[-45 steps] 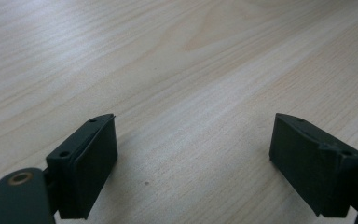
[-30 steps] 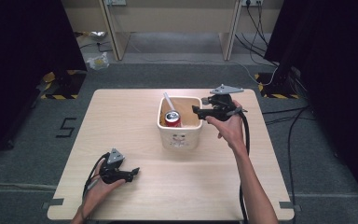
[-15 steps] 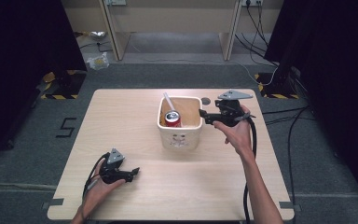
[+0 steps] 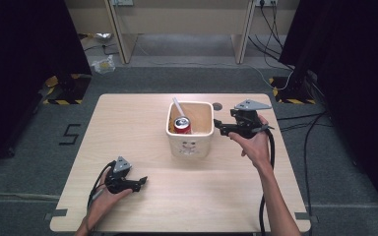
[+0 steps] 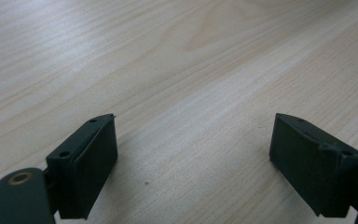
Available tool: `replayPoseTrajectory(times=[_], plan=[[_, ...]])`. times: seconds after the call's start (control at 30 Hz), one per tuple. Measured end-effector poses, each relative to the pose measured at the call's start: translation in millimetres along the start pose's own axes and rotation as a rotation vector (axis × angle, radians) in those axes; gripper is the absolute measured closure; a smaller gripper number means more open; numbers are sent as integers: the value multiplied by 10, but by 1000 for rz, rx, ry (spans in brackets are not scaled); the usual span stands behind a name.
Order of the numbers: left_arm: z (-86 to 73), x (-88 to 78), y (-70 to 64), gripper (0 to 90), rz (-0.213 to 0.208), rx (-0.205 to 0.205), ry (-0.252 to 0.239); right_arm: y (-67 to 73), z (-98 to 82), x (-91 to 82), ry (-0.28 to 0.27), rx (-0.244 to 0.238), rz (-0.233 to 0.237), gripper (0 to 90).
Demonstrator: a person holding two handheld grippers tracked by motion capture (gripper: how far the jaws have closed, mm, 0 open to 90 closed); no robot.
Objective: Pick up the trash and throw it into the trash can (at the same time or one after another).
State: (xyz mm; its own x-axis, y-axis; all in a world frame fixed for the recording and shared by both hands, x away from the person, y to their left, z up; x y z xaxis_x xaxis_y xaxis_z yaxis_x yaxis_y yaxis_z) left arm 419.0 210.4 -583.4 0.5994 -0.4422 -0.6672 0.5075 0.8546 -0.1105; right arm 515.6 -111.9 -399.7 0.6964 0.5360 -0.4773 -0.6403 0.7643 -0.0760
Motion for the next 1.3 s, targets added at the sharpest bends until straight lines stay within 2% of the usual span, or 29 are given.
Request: replayPoseTrajectory(times=[0.6, 1.3], plan=[[1, 1, -1, 143, -1, 0, -1, 35, -162, -89, 11, -28, -7, 237], [-1, -1, 1, 143, 0, 2, 2, 58, -513, -151, 45, -12, -3, 235]])
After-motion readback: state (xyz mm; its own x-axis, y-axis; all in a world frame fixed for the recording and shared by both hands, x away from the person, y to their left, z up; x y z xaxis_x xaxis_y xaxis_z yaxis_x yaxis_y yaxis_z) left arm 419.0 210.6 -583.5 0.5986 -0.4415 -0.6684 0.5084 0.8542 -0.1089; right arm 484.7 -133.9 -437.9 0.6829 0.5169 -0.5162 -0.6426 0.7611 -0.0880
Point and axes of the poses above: each handheld gripper's, and its own axes: x roughly forward along the jaws, z roughly out of its top, y roughly to its left, the point moved 9 cm from there along x, roughly forward along the jaws, and after that the axes turned 7 degrees about -x, right-handed, at the moved point
